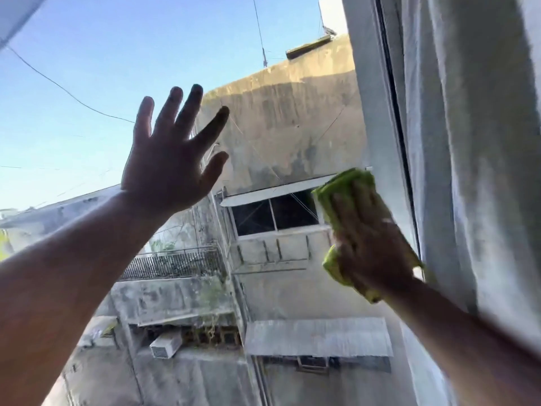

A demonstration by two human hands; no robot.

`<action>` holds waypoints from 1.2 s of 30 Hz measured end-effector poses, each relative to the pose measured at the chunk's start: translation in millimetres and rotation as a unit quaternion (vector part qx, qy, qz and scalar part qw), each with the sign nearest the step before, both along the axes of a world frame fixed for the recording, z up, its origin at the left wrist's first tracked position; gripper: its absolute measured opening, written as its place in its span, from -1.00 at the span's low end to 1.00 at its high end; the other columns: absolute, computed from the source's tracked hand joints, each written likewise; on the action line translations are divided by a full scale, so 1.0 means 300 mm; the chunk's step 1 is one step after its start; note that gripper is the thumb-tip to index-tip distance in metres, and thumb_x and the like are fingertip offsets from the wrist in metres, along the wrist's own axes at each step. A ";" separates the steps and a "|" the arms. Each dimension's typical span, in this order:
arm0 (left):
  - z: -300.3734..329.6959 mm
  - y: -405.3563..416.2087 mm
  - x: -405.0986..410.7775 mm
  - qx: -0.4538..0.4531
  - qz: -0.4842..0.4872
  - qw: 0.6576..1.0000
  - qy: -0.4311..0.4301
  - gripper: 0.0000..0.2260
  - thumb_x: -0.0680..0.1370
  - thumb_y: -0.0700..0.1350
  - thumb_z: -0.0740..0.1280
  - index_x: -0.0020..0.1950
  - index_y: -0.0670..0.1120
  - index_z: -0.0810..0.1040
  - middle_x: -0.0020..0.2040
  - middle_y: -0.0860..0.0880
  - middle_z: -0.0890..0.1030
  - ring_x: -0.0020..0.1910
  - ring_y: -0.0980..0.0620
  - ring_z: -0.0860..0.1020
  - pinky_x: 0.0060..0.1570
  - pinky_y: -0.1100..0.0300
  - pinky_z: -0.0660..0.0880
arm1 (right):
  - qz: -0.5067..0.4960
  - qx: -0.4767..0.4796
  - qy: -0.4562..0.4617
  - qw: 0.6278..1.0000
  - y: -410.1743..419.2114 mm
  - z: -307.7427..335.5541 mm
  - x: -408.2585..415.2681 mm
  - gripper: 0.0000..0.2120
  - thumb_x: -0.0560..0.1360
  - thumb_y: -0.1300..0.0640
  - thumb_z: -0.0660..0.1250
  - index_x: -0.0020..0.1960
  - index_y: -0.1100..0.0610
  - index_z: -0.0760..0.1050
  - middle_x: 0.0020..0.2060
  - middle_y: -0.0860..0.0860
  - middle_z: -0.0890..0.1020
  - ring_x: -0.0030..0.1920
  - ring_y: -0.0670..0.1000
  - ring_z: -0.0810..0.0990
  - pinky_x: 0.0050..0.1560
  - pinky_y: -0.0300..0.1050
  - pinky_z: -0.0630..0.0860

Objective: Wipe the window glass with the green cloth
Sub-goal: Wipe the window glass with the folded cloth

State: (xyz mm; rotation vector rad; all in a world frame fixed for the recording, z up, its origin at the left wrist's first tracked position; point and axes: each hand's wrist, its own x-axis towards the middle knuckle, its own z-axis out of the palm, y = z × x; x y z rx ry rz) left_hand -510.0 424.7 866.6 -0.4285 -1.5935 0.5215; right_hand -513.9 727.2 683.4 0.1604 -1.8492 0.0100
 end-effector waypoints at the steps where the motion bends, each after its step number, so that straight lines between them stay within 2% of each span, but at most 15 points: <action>1: 0.001 0.002 0.000 0.000 0.000 1.000 0.002 -0.44 0.65 0.24 -0.07 0.61 0.06 0.14 0.63 -0.23 0.14 0.59 -0.27 0.15 0.51 -0.32 0.07 | 0.000 -0.087 0.016 0.996 0.044 0.051 0.005 -0.38 0.59 0.00 0.03 0.63 0.10 0.12 0.60 0.30 0.17 0.61 0.37 0.06 0.56 0.32 0.18; 3: 0.006 0.003 0.000 0.000 0.000 1.000 -0.001 -0.44 0.65 0.24 -0.08 0.62 0.06 0.13 0.63 -0.23 0.14 0.59 -0.27 0.14 0.51 -0.32 0.07 | 0.015 -0.231 0.057 0.971 -0.028 0.137 0.004 -0.39 0.61 -0.02 0.03 0.62 0.16 0.15 0.59 0.33 0.14 0.59 0.39 0.10 0.53 0.34 0.23; 5: 0.004 -0.002 0.003 -0.001 -0.001 1.000 -0.006 -0.44 0.66 0.24 -0.09 0.62 0.06 0.13 0.63 -0.24 0.14 0.59 -0.27 0.15 0.51 -0.31 0.07 | 0.042 -0.211 0.082 0.973 -0.221 0.165 -0.001 -0.38 0.60 -0.03 0.07 0.63 0.08 0.13 0.63 0.24 0.06 0.62 0.33 0.01 0.55 0.32 0.21; 7: 0.002 -0.009 0.008 -0.004 -0.001 1.000 -0.005 -0.45 0.67 0.23 -0.08 0.62 0.06 0.14 0.63 -0.23 0.15 0.59 -0.26 0.16 0.51 -0.30 0.08 | 0.130 -0.012 0.078 0.988 -0.396 0.111 -0.015 -0.36 0.55 -0.01 0.17 0.62 -0.09 0.14 0.65 0.08 0.01 0.65 0.26 -0.08 0.61 0.24 0.06; 9: 0.006 -0.010 0.014 -0.008 -0.008 1.000 -0.008 -0.47 0.67 0.22 -0.05 0.62 0.05 0.16 0.62 -0.24 0.17 0.59 -0.27 0.18 0.50 -0.30 0.10 | 0.170 0.213 0.068 0.960 -0.400 0.078 -0.020 -0.41 0.56 0.00 0.22 0.58 -0.15 0.22 0.64 0.01 0.15 0.65 0.21 0.02 0.63 0.11 -0.10; 11: 0.008 -0.006 0.014 -0.004 -0.005 1.000 -0.011 -0.47 0.68 0.21 -0.04 0.61 0.05 0.16 0.62 -0.24 0.17 0.58 -0.27 0.19 0.50 -0.30 0.11 | 0.134 0.291 0.090 0.943 -0.237 0.167 -0.033 -0.41 0.58 0.03 0.22 0.59 -0.14 0.20 0.61 0.03 0.23 0.63 0.20 0.10 0.65 0.08 -0.08; 15: 0.005 -0.004 0.018 0.000 0.001 1.000 -0.021 -0.47 0.67 0.21 -0.06 0.62 0.06 0.14 0.62 -0.24 0.15 0.59 -0.26 0.16 0.52 -0.29 0.07 | 0.031 0.064 0.118 0.990 0.096 0.426 -0.036 -0.30 0.52 0.13 0.18 0.63 0.01 0.10 0.63 0.22 0.10 0.60 0.35 0.07 0.54 0.36 0.23; 18: 0.013 -0.004 0.026 -0.002 -0.008 0.999 -0.047 -0.48 0.67 0.20 -0.03 0.60 0.06 0.19 0.62 -0.25 0.16 0.59 -0.29 0.16 0.52 -0.31 0.06 | 0.053 -0.106 0.112 0.987 -0.033 0.412 -0.024 -0.33 0.53 0.06 0.14 0.63 -0.04 0.08 0.62 0.25 0.12 0.60 0.38 0.08 0.51 0.34 0.27; 21: 0.015 -0.008 0.039 -0.005 -0.022 0.997 -0.070 -0.52 0.67 0.17 0.06 0.55 0.05 0.32 0.60 -0.27 0.20 0.57 -0.31 0.19 0.50 -0.35 0.08 | 0.154 0.121 0.072 0.978 -0.332 0.161 -0.012 -0.26 0.43 0.06 0.21 0.60 -0.17 0.16 0.65 0.09 0.13 0.65 0.25 -0.08 0.60 0.19 0.06; 23: 0.016 -0.004 0.058 -0.005 -0.023 0.995 -0.095 -0.54 0.66 0.15 0.10 0.54 0.04 0.35 0.60 -0.27 0.21 0.58 -0.31 0.18 0.49 -0.38 0.07 | 0.203 0.326 -0.003 0.923 -0.443 -0.003 0.031 -0.30 0.40 -0.01 0.24 0.55 -0.18 0.28 0.61 -0.02 0.26 0.65 0.16 0.02 0.61 0.17 0.01; 25: 0.002 -0.001 0.086 0.016 -0.024 0.991 -0.127 -0.56 0.66 0.07 0.15 0.54 0.03 0.35 0.60 -0.25 0.21 0.58 -0.30 0.18 0.50 -0.39 0.08 | 0.201 0.390 -0.047 0.897 -0.440 -0.056 0.038 -0.35 0.43 -0.09 0.19 0.53 -0.11 0.36 0.58 -0.04 0.33 0.62 0.16 0.16 0.60 0.18 0.10; 29: -0.207 -0.032 0.197 0.061 -0.054 0.986 -0.143 -0.63 0.65 0.03 0.14 0.33 -0.09 0.57 0.39 -0.21 0.54 0.39 -0.23 0.48 0.42 -0.23 0.31 | 0.242 0.366 -0.053 0.897 -0.390 -0.020 0.065 -0.39 0.47 0.04 0.22 0.53 -0.08 0.37 0.57 0.02 0.33 0.62 0.18 0.14 0.63 0.20 0.08; 31: -0.361 -0.056 0.248 0.071 -0.036 0.987 -0.143 -0.57 0.61 0.15 0.14 0.15 -0.13 0.63 0.12 -0.18 0.65 0.07 -0.18 0.61 0.12 -0.09 0.45 | 0.262 0.309 -0.025 0.914 -0.365 -0.033 0.062 -0.38 0.49 0.09 0.44 0.51 -0.11 0.36 0.56 0.06 0.32 0.57 0.20 0.12 0.58 0.26 0.09; 34: -0.500 -0.054 0.286 0.163 0.015 0.965 -0.205 -0.45 0.50 0.33 0.23 0.11 -0.15 0.59 -0.07 -0.17 0.66 -0.12 -0.18 0.62 -0.11 -0.02 0.51 | 0.208 0.148 0.025 0.966 -0.330 -0.081 0.076 -0.32 0.44 -0.22 0.42 0.51 -0.10 0.37 0.53 0.16 0.35 0.54 0.23 0.30 0.46 0.31 0.38; 36: -0.540 -0.039 0.277 0.200 0.029 0.950 -0.239 -0.47 0.47 0.33 0.33 0.09 -0.13 0.58 -0.12 -0.14 0.67 -0.15 -0.17 0.65 -0.19 0.02 0.57 | 0.165 0.017 0.026 0.986 -0.316 -0.107 0.100 -0.20 0.36 -0.46 0.26 0.43 0.01 0.48 0.39 0.21 0.55 0.32 0.23 0.54 0.25 0.14 0.52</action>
